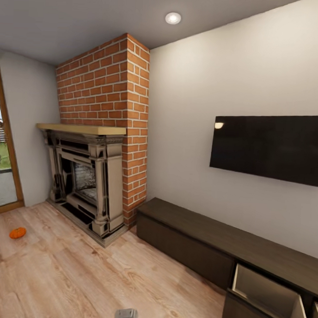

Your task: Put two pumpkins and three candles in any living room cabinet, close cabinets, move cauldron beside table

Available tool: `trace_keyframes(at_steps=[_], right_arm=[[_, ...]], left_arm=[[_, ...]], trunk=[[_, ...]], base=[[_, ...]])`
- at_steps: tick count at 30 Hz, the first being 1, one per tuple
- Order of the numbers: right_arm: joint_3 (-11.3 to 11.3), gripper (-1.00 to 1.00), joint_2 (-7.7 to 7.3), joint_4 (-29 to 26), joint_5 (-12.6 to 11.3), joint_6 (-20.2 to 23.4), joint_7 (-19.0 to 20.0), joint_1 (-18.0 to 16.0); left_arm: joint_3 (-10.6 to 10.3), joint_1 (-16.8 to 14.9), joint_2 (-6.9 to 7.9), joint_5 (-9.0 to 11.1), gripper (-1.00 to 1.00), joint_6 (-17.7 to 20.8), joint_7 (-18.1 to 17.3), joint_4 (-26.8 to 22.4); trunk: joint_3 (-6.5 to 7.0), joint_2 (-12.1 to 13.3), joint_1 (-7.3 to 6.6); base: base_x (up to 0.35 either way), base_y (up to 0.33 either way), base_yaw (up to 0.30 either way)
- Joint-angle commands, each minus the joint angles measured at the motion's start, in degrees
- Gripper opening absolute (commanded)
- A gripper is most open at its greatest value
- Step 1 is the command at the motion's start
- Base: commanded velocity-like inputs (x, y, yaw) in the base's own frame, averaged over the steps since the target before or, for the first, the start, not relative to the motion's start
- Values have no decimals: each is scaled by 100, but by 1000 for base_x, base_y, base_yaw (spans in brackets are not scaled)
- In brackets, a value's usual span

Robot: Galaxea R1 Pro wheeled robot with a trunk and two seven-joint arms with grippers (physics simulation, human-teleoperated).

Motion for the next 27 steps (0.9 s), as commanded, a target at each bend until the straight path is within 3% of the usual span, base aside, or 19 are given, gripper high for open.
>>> trace_keyframes(at_steps=[1,19,27], right_arm=[[39,100,0,10,-61,-23,23,-5],[39,100,0,13,-61,-24,22,-5],[39,100,0,16,-61,-29,15,-5]], left_arm=[[-3,-2,0,59,100,47,-12,-10],[-2,-2,0,59,100,47,-18,-8],[-3,-2,-8,59,100,47,-19,-9]], trunk=[[-7,-4,0],[-7,-4,0],[-7,-4,0]], base=[[-2,3,274],[-3,0,274],[-245,0,249]])
